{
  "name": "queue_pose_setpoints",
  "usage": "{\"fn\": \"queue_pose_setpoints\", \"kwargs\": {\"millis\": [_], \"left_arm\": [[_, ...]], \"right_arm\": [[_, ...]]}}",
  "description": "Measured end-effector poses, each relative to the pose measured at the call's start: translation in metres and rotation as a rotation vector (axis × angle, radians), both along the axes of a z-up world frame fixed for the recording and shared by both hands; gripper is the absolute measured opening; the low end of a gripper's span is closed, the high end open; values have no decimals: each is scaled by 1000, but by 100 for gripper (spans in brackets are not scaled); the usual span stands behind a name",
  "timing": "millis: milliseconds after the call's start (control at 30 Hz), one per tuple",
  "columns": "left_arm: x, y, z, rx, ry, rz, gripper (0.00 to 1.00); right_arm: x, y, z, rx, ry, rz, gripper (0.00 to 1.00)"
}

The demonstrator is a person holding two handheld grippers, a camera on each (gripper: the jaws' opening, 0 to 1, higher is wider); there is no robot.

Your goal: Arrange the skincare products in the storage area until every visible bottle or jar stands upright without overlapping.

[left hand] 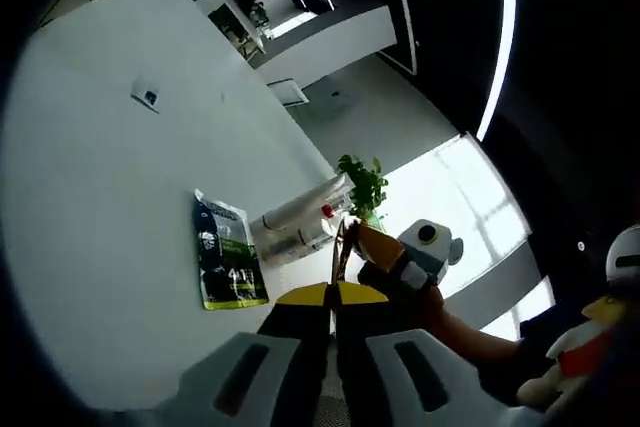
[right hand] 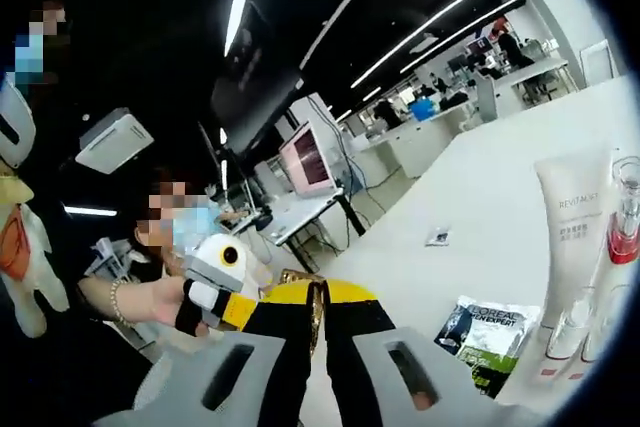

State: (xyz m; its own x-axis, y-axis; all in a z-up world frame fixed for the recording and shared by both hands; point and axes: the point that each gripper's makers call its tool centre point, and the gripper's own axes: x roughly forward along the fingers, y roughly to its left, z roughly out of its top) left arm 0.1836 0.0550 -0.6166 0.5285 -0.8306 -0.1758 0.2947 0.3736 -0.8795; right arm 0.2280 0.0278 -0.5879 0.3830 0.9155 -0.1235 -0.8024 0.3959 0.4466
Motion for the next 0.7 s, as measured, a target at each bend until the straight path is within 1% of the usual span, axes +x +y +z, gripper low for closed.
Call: {"fn": "queue_pose_setpoints", "kwargs": {"millis": [33,67,100,133,167,233,267,300,333,367,400,467,567,600,667,700], "left_arm": [[-1,0,0,1,1,-4,0],[-2,1,-2,4,8,-8,0],[-2,2,-3,6,11,-6,0],[-2,3,-4,5,16,-5,0],[-2,5,-7,8,26,1,0],[0,10,-14,34,33,22,0],[1,12,-17,43,37,29,0],[2,15,-20,59,41,45,0],[3,18,-25,80,41,56,0],[4,18,-27,77,45,58,0],[6,20,-31,82,51,73,0],[10,25,-43,120,72,106,0],[13,29,-53,127,98,139,0],[14,30,-57,138,98,140,0],[15,33,-67,148,126,157,0],[15,34,-69,154,132,158,0]], "right_arm": [[-1,1,-1,-5,3,1,2],[-3,3,-2,-22,-8,12,1],[-1,3,-4,-43,-22,-5,1],[0,3,-11,-83,-23,-31,1],[1,4,-15,-104,-25,-49,1],[2,8,-24,-149,-43,-81,1],[2,11,-26,-153,-34,-92,1],[7,12,-31,-144,-3,-117,1],[8,13,-32,-143,7,-122,1],[11,14,-39,-162,23,-142,1],[13,14,-43,-174,24,-153,1],[15,17,-55,-210,39,-167,1],[18,20,-70,-248,61,-192,1],[18,21,-75,-266,60,-191,1],[18,23,-84,-297,59,-188,1],[18,24,-86,-304,59,-186,1]]}}
